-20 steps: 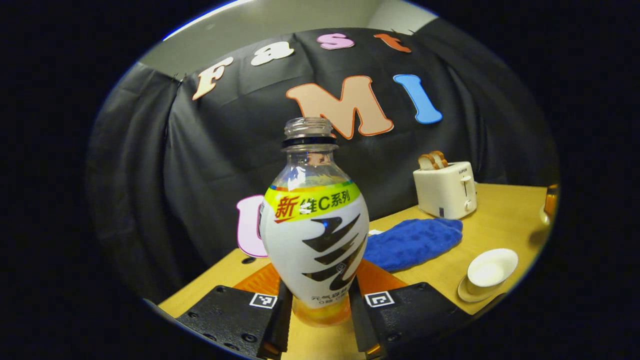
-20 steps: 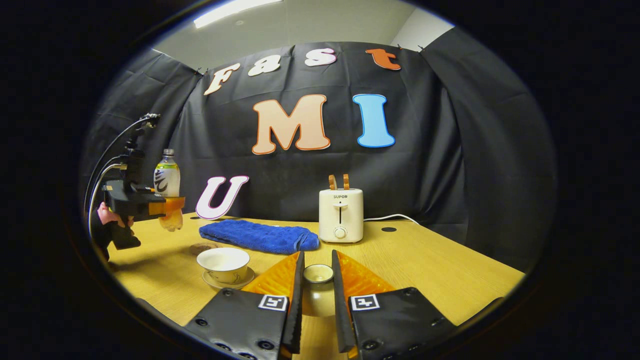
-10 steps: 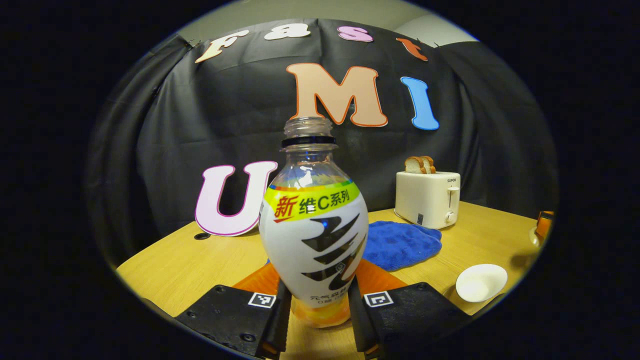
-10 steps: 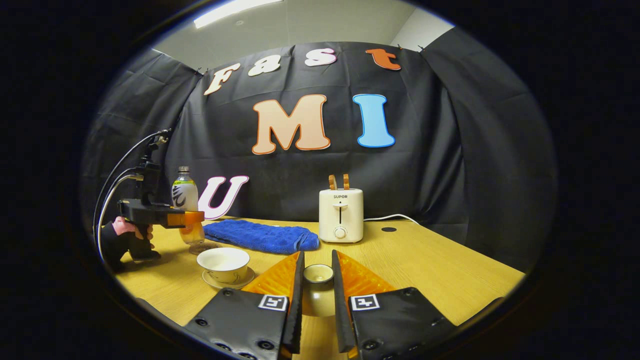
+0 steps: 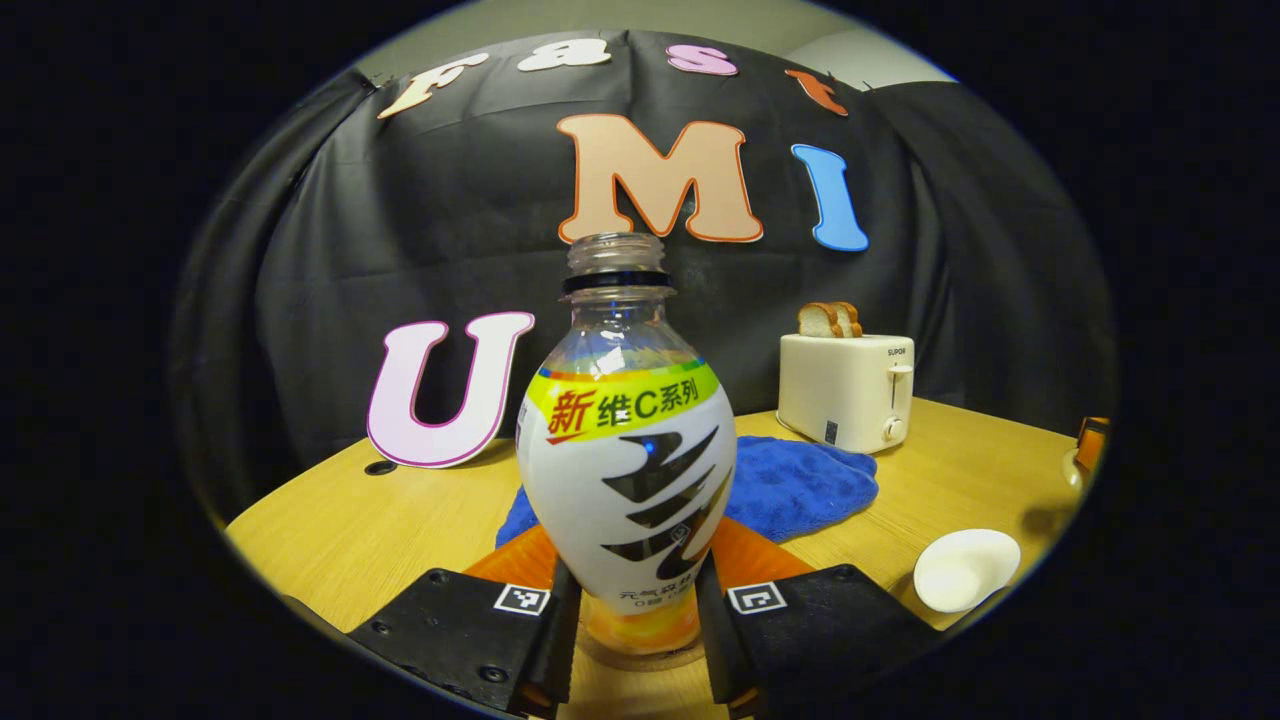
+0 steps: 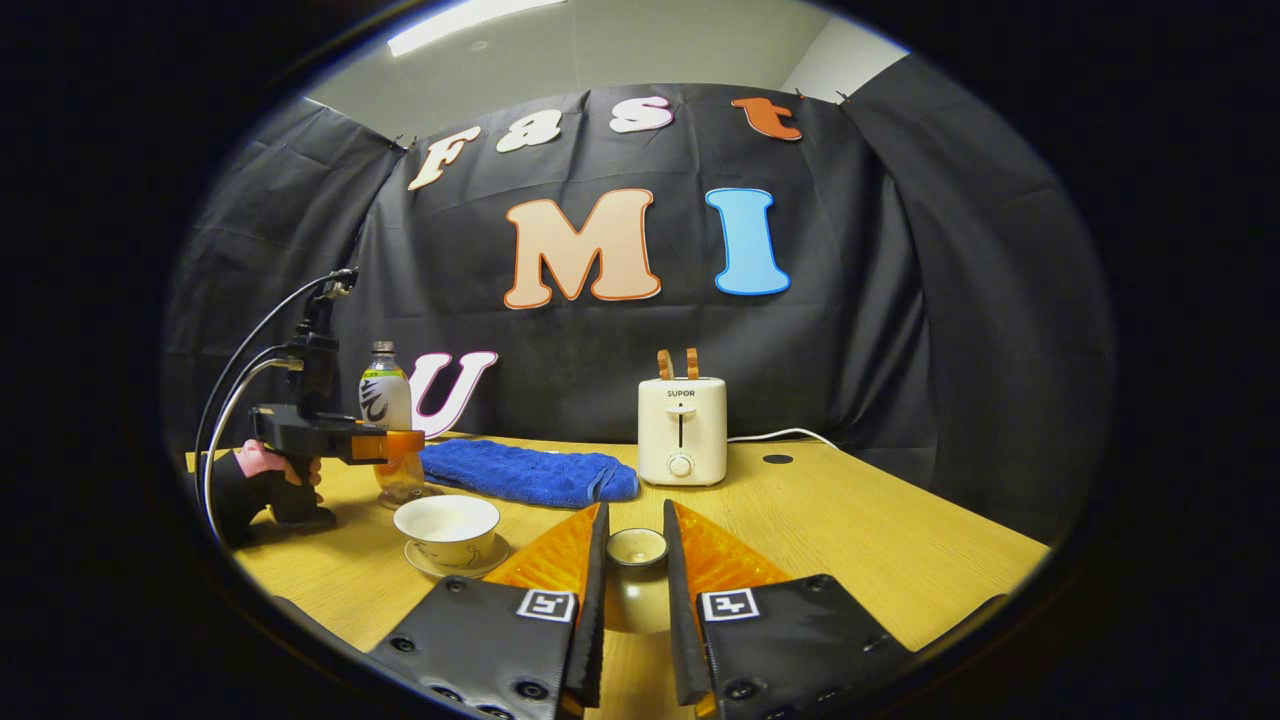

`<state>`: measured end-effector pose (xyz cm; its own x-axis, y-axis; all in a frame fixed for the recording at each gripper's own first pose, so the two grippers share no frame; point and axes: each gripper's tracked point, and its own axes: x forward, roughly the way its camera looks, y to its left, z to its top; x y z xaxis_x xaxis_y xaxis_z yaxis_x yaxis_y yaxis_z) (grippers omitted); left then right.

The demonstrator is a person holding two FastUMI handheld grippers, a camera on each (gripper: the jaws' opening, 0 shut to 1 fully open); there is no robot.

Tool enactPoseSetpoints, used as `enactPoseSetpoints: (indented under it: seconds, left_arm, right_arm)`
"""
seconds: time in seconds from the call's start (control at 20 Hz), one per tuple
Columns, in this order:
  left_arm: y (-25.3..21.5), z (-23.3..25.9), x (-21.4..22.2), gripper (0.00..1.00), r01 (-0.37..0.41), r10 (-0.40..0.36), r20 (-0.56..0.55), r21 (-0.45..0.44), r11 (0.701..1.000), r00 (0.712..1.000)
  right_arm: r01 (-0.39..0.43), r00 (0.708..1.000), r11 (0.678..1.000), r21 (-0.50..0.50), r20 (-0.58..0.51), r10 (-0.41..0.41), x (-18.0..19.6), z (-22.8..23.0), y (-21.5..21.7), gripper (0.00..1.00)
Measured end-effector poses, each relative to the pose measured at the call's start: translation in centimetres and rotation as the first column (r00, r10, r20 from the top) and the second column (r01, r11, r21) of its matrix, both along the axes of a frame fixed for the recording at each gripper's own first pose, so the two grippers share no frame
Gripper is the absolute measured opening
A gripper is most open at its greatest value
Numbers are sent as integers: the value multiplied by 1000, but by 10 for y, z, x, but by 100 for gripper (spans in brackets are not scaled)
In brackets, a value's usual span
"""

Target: Open the teacup lid with one hand, grasp the water bottle and pour water into the teacup with the other hand; after pouring, place the water bottle on the coaster and then close the teacup lid.

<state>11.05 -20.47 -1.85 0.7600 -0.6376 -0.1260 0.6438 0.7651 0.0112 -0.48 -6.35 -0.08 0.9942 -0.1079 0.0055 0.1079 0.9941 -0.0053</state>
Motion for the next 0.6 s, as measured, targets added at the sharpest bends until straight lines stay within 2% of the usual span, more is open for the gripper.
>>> enactPoseSetpoints:
  seconds: [0.3, 0.6]
  left_arm:
    - [-7, -8, -1, 52, 16, -16, -26, 8, 1000, 1000]
    - [-4, -7, 0, 61, 9, -9, -24, 1, 1000, 1000]
  right_arm:
    - [0, 1000, 1000, 0, 0, 0, 0, 0, 0, 32]
    - [0, 1000, 1000, 0, 0, 0, 0, 0, 0, 32]
